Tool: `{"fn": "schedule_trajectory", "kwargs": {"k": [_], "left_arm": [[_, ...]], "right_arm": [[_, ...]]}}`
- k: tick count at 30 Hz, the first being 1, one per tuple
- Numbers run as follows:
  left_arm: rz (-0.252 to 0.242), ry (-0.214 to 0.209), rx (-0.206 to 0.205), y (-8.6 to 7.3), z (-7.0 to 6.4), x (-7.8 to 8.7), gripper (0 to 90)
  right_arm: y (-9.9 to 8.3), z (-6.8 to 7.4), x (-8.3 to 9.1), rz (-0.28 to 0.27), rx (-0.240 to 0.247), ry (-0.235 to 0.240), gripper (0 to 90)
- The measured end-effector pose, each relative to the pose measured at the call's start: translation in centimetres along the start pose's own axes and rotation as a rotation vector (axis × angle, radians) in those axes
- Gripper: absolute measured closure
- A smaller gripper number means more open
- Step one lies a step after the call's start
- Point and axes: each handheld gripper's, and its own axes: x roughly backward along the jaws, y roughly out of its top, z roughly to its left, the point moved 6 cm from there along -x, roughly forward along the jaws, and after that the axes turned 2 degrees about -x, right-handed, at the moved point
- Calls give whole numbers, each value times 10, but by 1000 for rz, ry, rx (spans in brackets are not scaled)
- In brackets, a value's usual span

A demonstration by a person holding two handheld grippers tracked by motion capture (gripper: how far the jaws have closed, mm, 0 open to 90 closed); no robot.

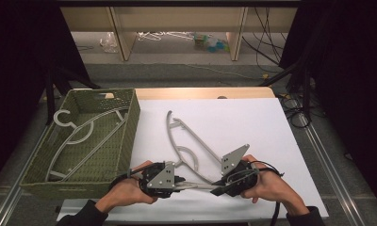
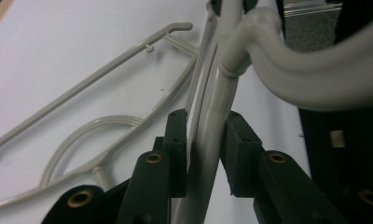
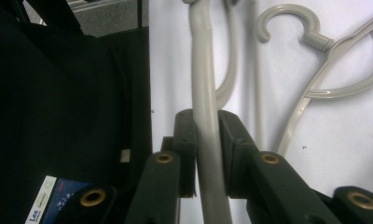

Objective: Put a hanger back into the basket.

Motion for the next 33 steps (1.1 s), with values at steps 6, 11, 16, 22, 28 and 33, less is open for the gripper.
{"fn": "schedule_trajectory", "kwargs": {"k": [6,11,16,22,28,33], "left_arm": [[-15,-21,81,5,-4,6,764],[-72,-22,149,10,-4,13,790],[-75,-12,177,10,-3,20,792],[-46,70,245,-1,10,30,794],[-58,129,298,-6,22,44,794],[-77,177,350,-5,30,62,794]], "right_arm": [[1,-2,3,-35,-17,0,743],[4,-6,6,-52,-46,-45,705],[10,-5,8,-56,-42,-85,665],[19,-11,23,-148,-128,-175,467],[25,-17,38,-253,-186,-263,382],[25,-20,46,-297,-222,-299,339]]}}
